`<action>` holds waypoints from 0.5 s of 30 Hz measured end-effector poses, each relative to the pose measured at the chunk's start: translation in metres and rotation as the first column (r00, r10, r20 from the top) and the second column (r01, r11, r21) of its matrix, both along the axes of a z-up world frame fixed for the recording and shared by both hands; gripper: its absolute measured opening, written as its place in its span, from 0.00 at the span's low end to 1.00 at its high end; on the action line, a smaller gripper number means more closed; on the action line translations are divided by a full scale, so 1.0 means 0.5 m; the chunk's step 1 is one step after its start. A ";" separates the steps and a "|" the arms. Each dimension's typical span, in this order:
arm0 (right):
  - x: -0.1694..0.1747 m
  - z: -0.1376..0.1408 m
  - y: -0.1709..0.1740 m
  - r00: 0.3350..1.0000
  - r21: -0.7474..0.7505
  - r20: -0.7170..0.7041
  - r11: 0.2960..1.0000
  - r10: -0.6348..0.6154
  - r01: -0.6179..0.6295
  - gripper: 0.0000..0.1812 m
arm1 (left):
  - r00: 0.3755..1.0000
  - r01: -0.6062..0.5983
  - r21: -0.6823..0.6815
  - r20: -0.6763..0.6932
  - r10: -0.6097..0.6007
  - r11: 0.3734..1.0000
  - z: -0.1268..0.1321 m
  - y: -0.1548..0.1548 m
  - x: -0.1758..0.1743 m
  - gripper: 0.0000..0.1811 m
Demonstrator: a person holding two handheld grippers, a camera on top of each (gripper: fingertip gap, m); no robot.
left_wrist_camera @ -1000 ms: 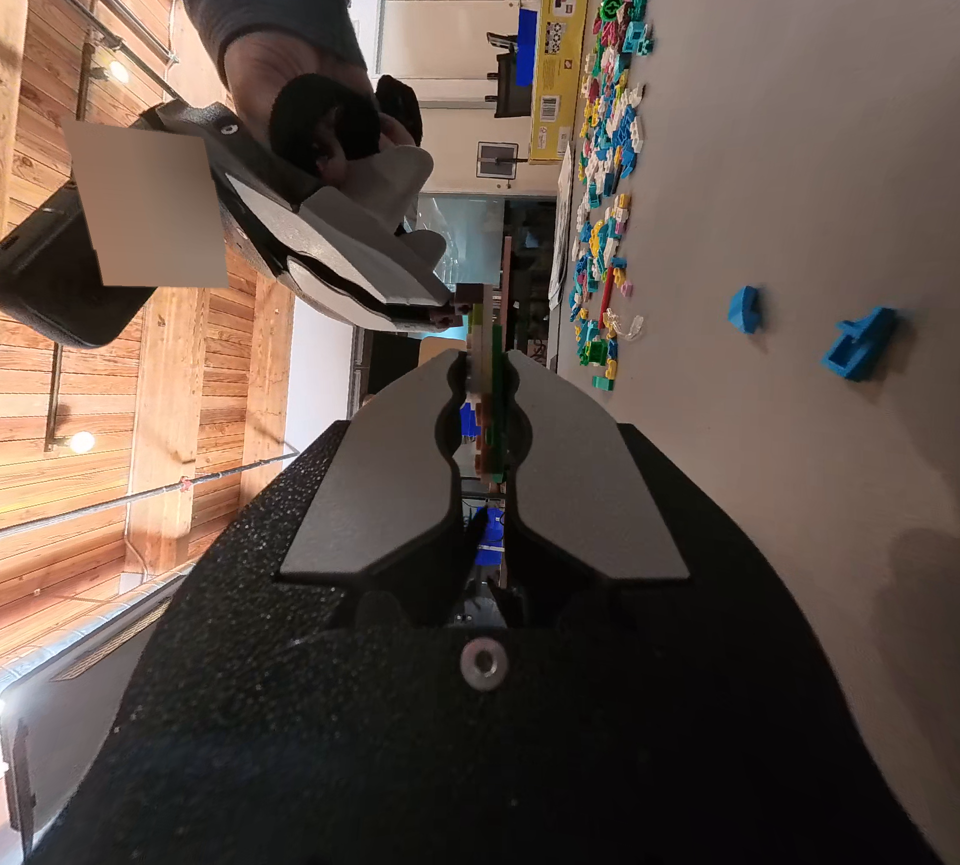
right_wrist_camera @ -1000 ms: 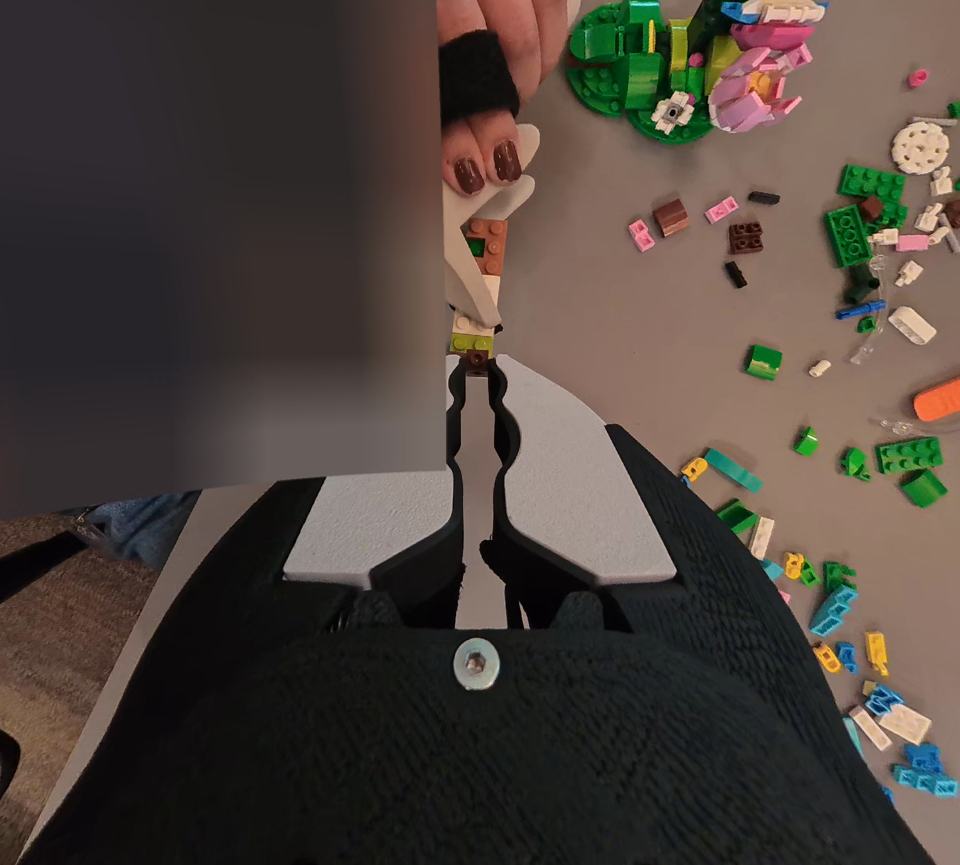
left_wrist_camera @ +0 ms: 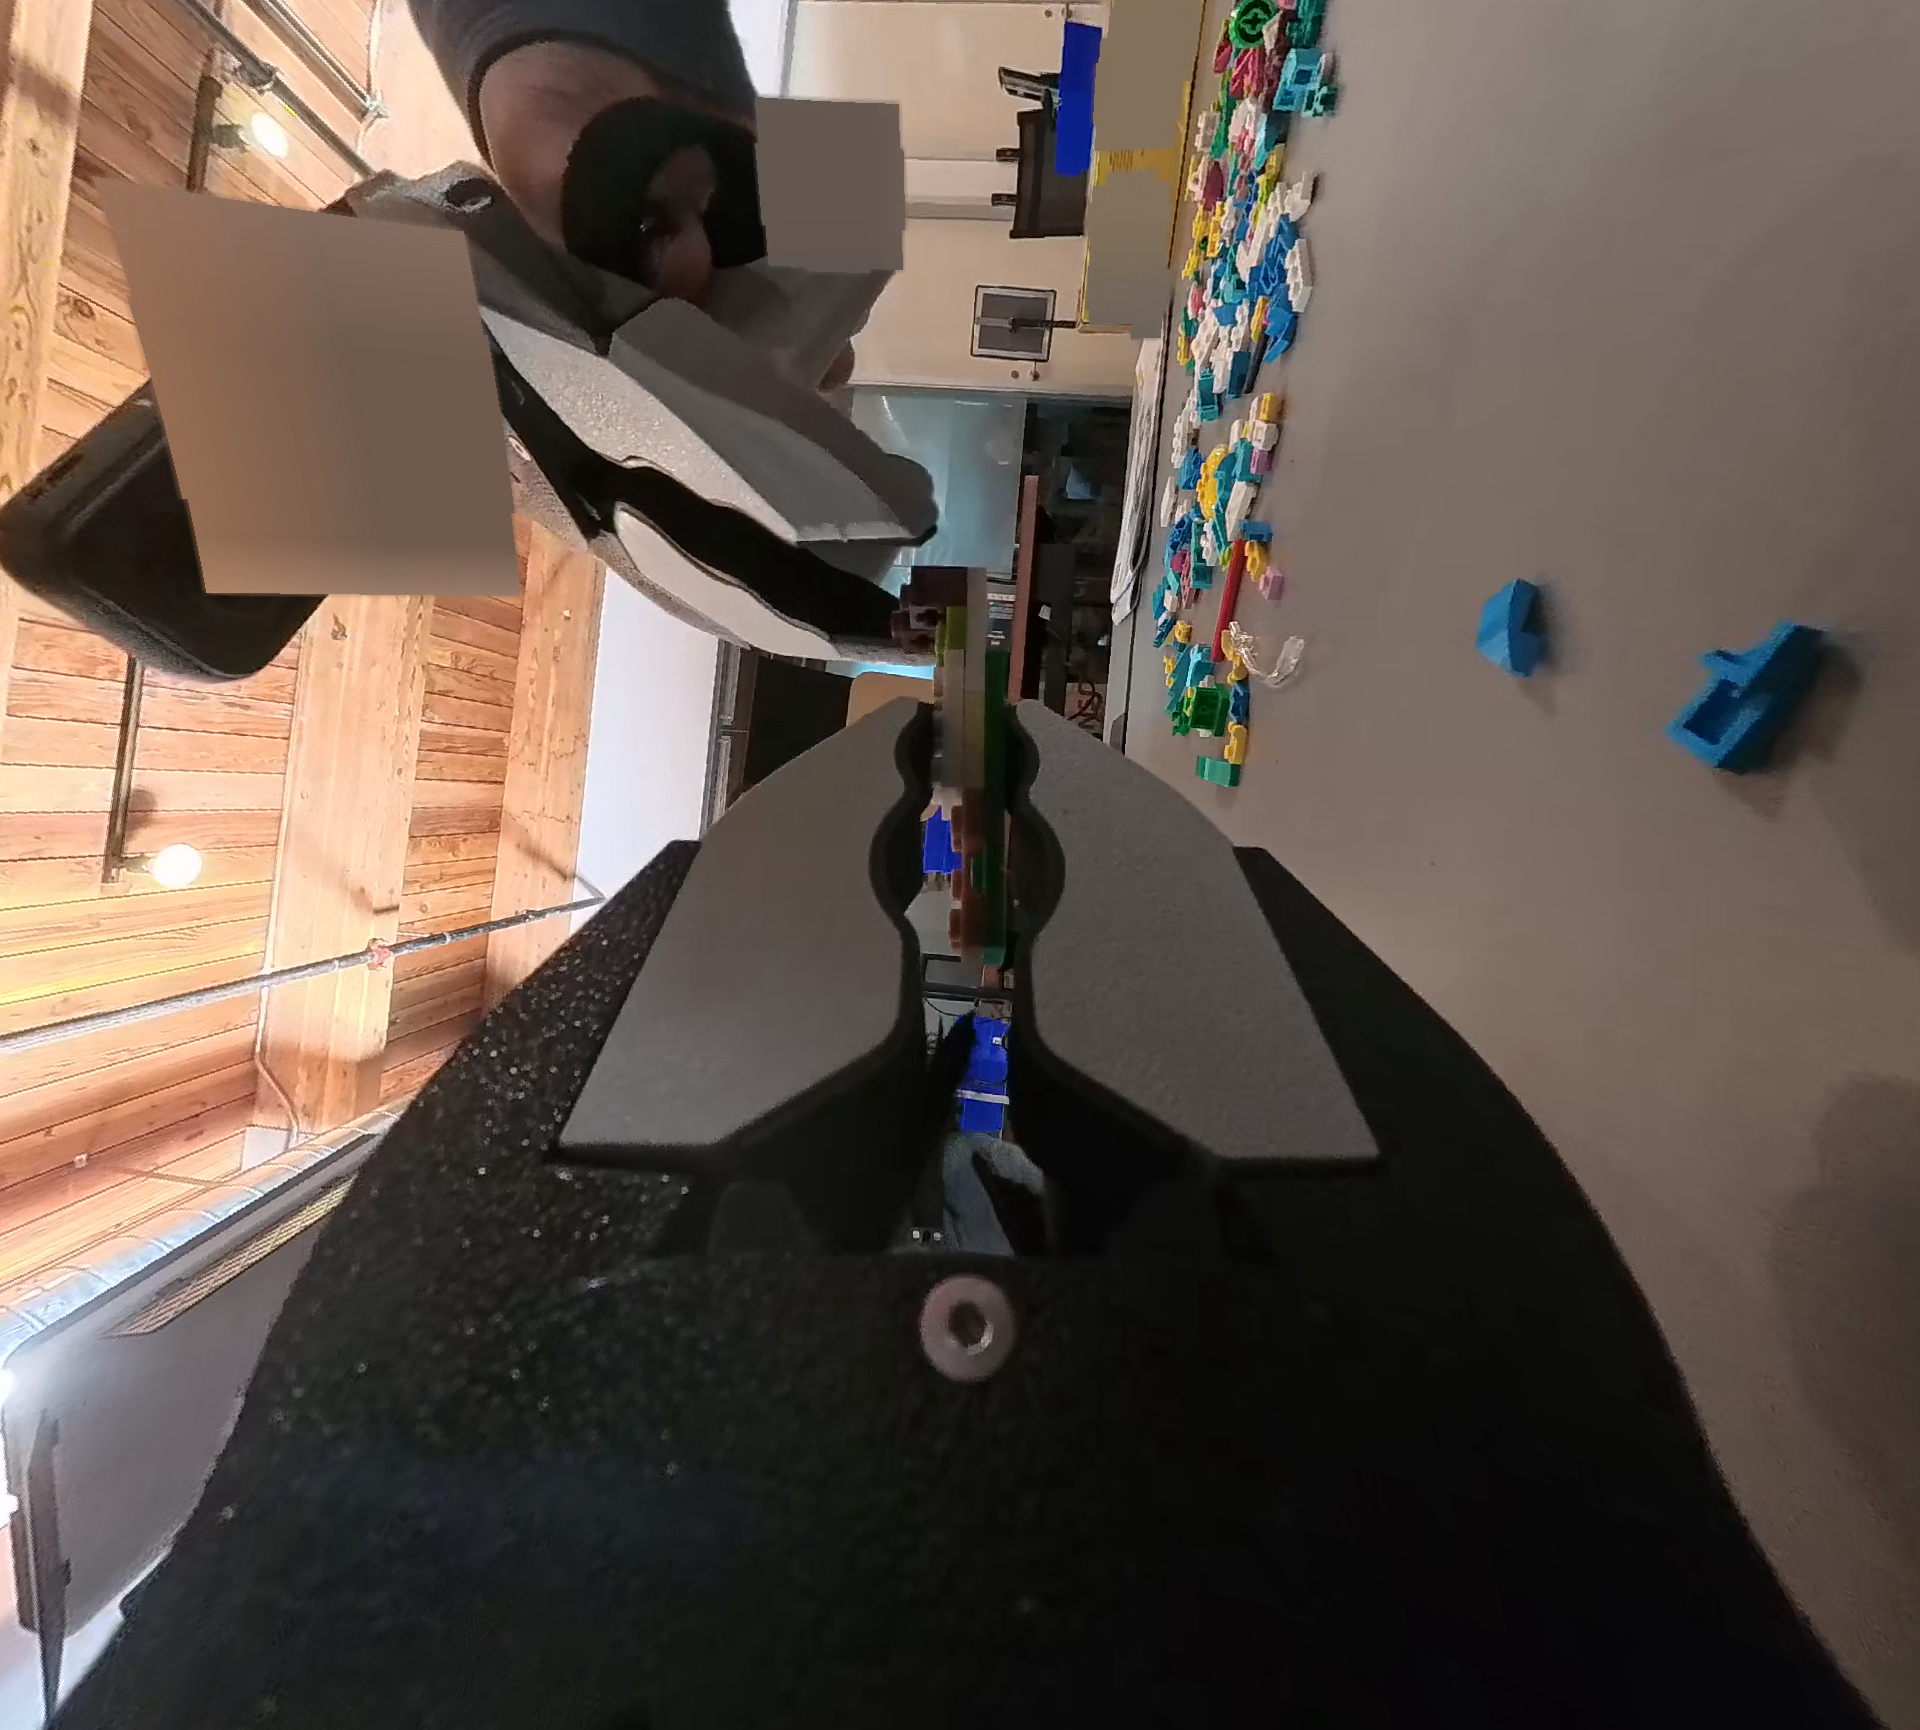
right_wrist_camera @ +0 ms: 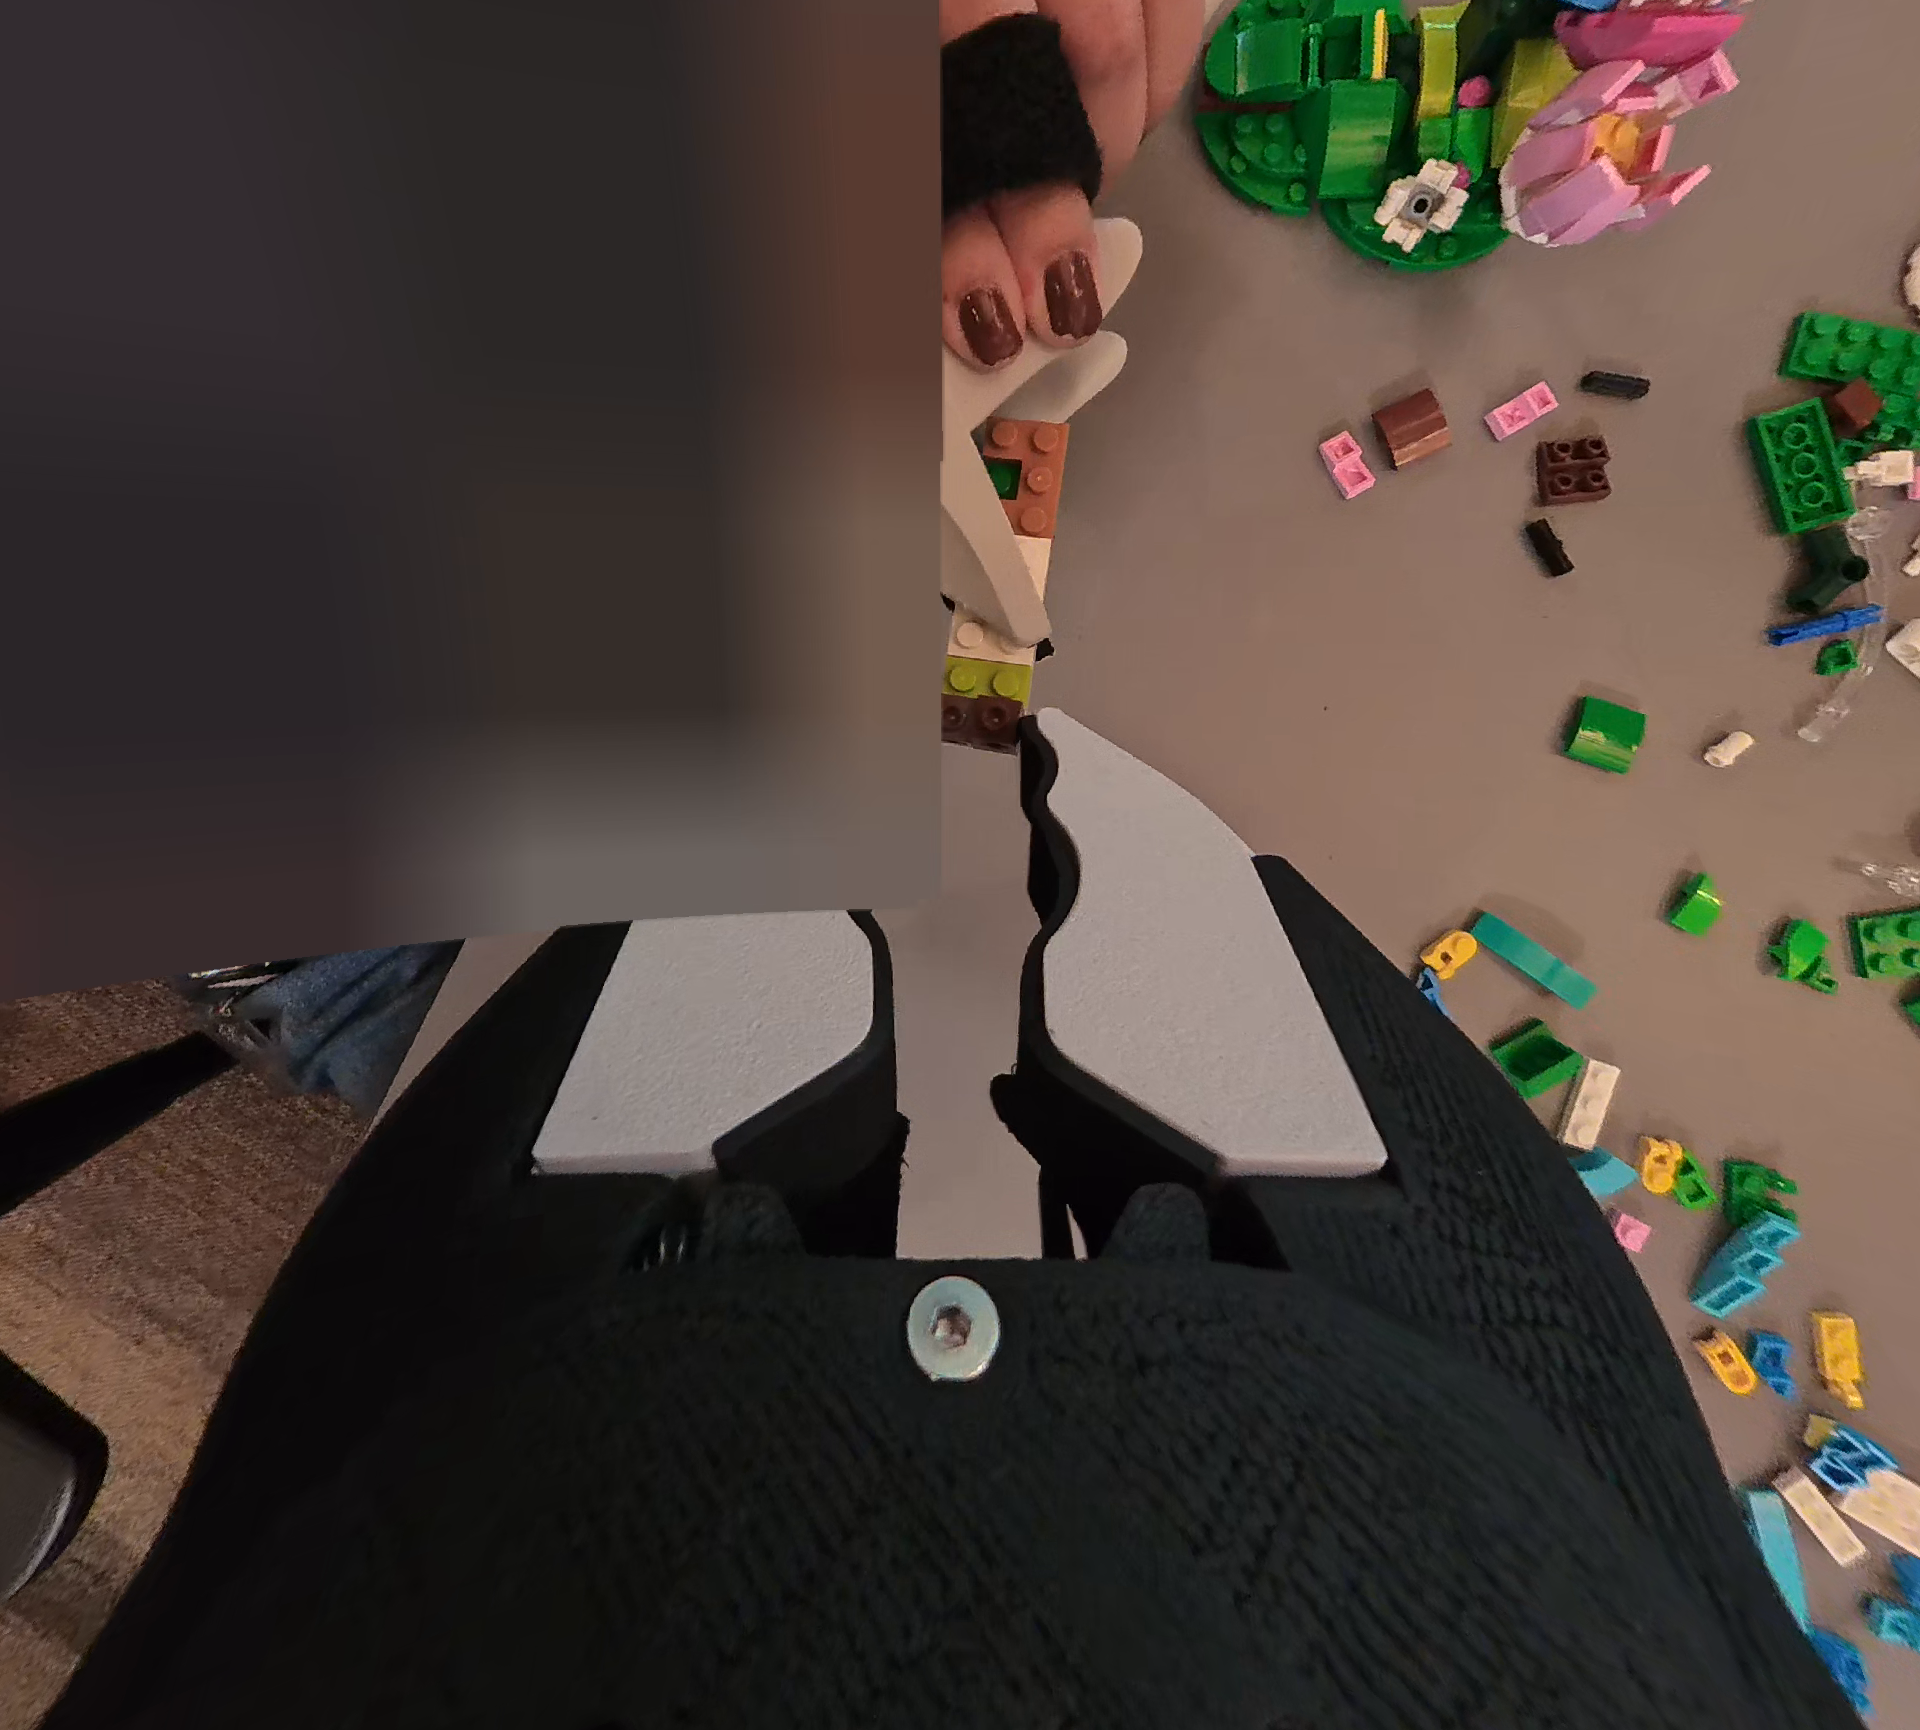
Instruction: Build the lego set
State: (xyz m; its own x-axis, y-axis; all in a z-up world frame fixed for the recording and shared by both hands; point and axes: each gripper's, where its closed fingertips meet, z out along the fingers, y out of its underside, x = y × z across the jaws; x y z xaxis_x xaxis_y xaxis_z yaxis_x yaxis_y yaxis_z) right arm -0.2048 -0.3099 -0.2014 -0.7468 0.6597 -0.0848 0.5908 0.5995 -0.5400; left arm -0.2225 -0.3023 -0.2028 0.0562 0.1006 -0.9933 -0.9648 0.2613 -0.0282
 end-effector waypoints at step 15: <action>0.000 -0.003 0.004 0.995 0.090 -0.101 0.996 0.011 -0.002 0.15 | 1.000 -0.004 -0.007 0.017 0.004 1.000 0.000 0.002 -0.003 0.06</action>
State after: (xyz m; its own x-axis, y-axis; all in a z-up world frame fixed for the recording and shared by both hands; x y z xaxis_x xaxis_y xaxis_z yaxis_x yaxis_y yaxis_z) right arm -0.2047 -0.3080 -0.2030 -0.7529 0.6562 0.0508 0.5319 0.6521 -0.5402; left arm -0.2241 -0.3011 -0.2028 0.0727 0.0942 -0.9929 -0.9653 0.2569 -0.0463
